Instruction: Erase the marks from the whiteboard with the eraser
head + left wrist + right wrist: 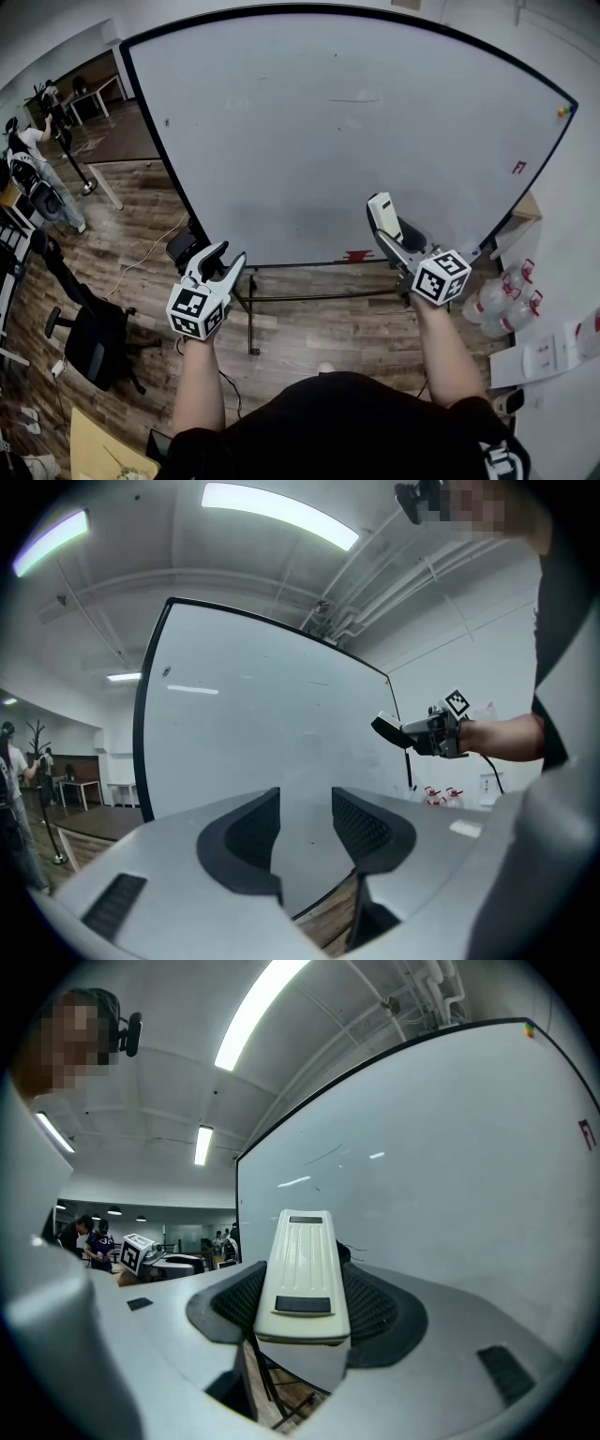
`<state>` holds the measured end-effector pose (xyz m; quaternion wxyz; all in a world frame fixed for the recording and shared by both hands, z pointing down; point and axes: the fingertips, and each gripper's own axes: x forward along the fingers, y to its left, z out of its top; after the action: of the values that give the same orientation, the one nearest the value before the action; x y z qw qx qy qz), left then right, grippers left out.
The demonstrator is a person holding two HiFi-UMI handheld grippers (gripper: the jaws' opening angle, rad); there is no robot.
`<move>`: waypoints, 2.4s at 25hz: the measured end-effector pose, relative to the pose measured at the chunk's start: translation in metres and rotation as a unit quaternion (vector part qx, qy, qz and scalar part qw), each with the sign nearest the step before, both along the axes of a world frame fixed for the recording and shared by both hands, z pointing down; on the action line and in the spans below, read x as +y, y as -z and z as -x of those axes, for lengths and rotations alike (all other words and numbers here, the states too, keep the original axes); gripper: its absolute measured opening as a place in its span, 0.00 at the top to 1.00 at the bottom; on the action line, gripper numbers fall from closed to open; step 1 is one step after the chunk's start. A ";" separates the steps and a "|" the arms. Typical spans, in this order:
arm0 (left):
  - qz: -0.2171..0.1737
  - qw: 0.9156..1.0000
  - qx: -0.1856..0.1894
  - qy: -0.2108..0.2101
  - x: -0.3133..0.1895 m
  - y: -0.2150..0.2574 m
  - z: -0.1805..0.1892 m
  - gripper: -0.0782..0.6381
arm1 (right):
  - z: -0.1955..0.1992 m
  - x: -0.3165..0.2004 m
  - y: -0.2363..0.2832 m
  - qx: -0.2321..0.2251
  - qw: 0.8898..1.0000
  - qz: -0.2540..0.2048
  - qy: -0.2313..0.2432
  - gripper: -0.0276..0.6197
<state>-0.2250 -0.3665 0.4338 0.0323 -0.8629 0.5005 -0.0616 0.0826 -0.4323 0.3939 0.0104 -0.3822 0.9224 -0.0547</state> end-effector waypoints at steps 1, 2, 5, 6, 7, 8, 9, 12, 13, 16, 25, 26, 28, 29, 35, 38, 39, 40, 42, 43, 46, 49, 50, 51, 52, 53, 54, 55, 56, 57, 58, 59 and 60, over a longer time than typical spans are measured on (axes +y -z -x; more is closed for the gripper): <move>0.000 1.000 0.001 0.001 -0.002 -0.001 0.001 0.64 | 0.000 -0.002 -0.001 0.000 1.000 0.001 0.000 0.57; 0.001 1.000 0.001 0.001 -0.004 -0.001 0.001 0.64 | 0.000 -0.004 -0.001 -0.001 1.000 0.002 0.001 0.57; 0.003 1.000 0.000 0.002 -0.005 -0.003 0.000 0.64 | 0.000 -0.007 -0.003 0.000 1.000 0.004 0.001 0.57; 0.003 1.000 -0.002 0.002 -0.005 -0.003 -0.001 0.64 | -0.001 -0.008 -0.004 0.001 1.000 0.005 0.001 0.57; 0.003 1.000 -0.003 0.002 -0.005 -0.003 -0.001 0.64 | -0.001 -0.008 -0.004 0.001 1.000 0.005 0.001 0.57; 0.003 1.000 -0.005 0.003 -0.005 -0.003 -0.001 0.64 | 0.000 -0.009 -0.004 0.002 1.000 0.006 0.001 0.57; 0.003 1.000 -0.005 0.003 -0.006 -0.003 -0.001 0.64 | 0.000 -0.010 -0.005 0.002 1.000 0.006 0.002 0.57; 0.005 1.000 -0.005 0.005 -0.007 -0.004 -0.003 0.64 | 0.000 -0.013 -0.005 0.002 1.000 0.007 0.003 0.57; 0.005 1.000 -0.005 0.005 -0.008 -0.005 -0.003 0.64 | -0.002 -0.014 -0.004 0.002 1.000 0.006 0.002 0.57; 0.007 1.000 -0.005 0.007 -0.008 -0.005 0.000 0.64 | 0.000 -0.018 0.003 0.003 1.000 -0.002 0.002 0.57; 0.008 1.000 0.000 0.014 -0.007 -0.004 0.005 0.64 | 0.035 -0.034 0.037 0.014 0.999 -0.043 0.024 0.57; 0.008 1.000 0.000 0.015 -0.008 -0.004 0.005 0.64 | 0.041 -0.037 0.042 0.016 0.998 -0.049 0.027 0.57; 0.007 1.000 0.000 0.015 -0.009 -0.003 0.005 0.64 | 0.053 -0.042 0.051 0.019 0.997 -0.061 0.031 0.57; 0.007 1.000 0.000 0.014 -0.010 -0.003 0.005 0.64 | 0.058 -0.044 0.057 0.021 0.997 -0.068 0.031 0.57; 0.008 1.000 0.000 0.005 -0.018 -0.005 -0.006 0.64 | 0.077 -0.060 0.093 0.037 0.991 -0.125 0.022 0.57; 0.010 1.000 -0.002 0.001 -0.022 -0.007 -0.008 0.64 | 0.090 -0.066 0.114 0.051 0.985 -0.162 0.018 0.57; 0.011 1.000 -0.002 0.000 -0.024 -0.008 -0.009 0.64 | 0.095 -0.068 0.120 0.054 0.983 -0.173 0.019 0.57; 0.011 1.000 -0.002 0.000 -0.025 -0.008 -0.009 0.64 | 0.100 -0.069 0.126 0.057 0.982 -0.182 0.019 0.57; 0.011 1.000 -0.002 0.001 -0.026 -0.006 -0.009 0.64 | 0.108 -0.072 0.136 0.058 0.979 -0.194 0.022 0.57; 0.011 1.000 -0.002 0.001 -0.026 -0.006 -0.009 0.64 | 0.112 -0.073 0.141 0.058 0.978 -0.200 0.022 0.57; 0.013 1.000 -0.002 0.004 -0.027 -0.007 -0.008 0.64 | 0.122 -0.078 0.148 0.064 0.974 -0.216 0.020 0.57; 0.014 1.000 0.000 0.008 -0.031 -0.008 -0.006 0.64 | 0.132 -0.084 0.154 0.074 0.969 -0.233 0.018 0.57; 0.015 1.000 0.000 0.010 -0.032 -0.008 -0.005 0.64 | 0.136 -0.086 0.157 0.078 0.967 -0.240 0.017 0.57; 0.016 1.000 0.000 0.011 -0.033 -0.008 -0.004 0.64 | 0.141 -0.087 0.159 0.082 0.965 -0.249 0.017 0.57; 0.016 1.000 0.001 0.011 -0.034 -0.009 -0.004 0.64 | 0.145 -0.088 0.162 0.086 0.962 -0.258 0.017 0.57; 0.017 1.000 0.001 0.011 -0.036 -0.009 -0.005 0.64 | 0.150 -0.089 0.165 0.091 0.959 -0.267 0.017 0.57; 0.017 1.000 0.001 0.011 -0.037 -0.010 -0.005 0.64 | 0.155 -0.090 0.167 0.096 0.956 -0.276 0.015 0.57; 0.018 1.000 0.002 0.012 -0.038 -0.011 -0.006 0.64 | 0.160 -0.089 0.170 0.101 0.953 -0.284 0.012 0.57; 0.018 1.000 0.002 0.012 -0.038 -0.012 -0.006 0.64 | 0.165 -0.089 0.173 0.107 0.950 -0.293 0.008 0.57; 0.019 1.000 0.002 0.013 -0.039 -0.013 -0.006 0.64 | 0.170 -0.089 0.174 0.115 0.947 -0.301 0.006 0.57; 0.019 1.000 0.003 0.013 -0.039 -0.014 -0.005 0.64 | 0.176 -0.089 0.173 0.128 0.943 -0.307 0.006 0.57; 0.020 1.000 0.003 0.015 -0.039 -0.014 -0.004 0.64 | 0.182 -0.089 0.170 0.143 0.940 -0.311 0.009 0.57; 0.020 1.000 0.003 0.017 -0.040 -0.015 -0.003 0.64 | 0.187 -0.090 0.166 0.155 0.937 -0.313 0.011 0.57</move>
<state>-0.2222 -0.4064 0.4486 0.0125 -0.8552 0.5135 -0.0696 -0.1040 -0.5224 0.2277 -0.0144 -0.3528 0.8871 0.2972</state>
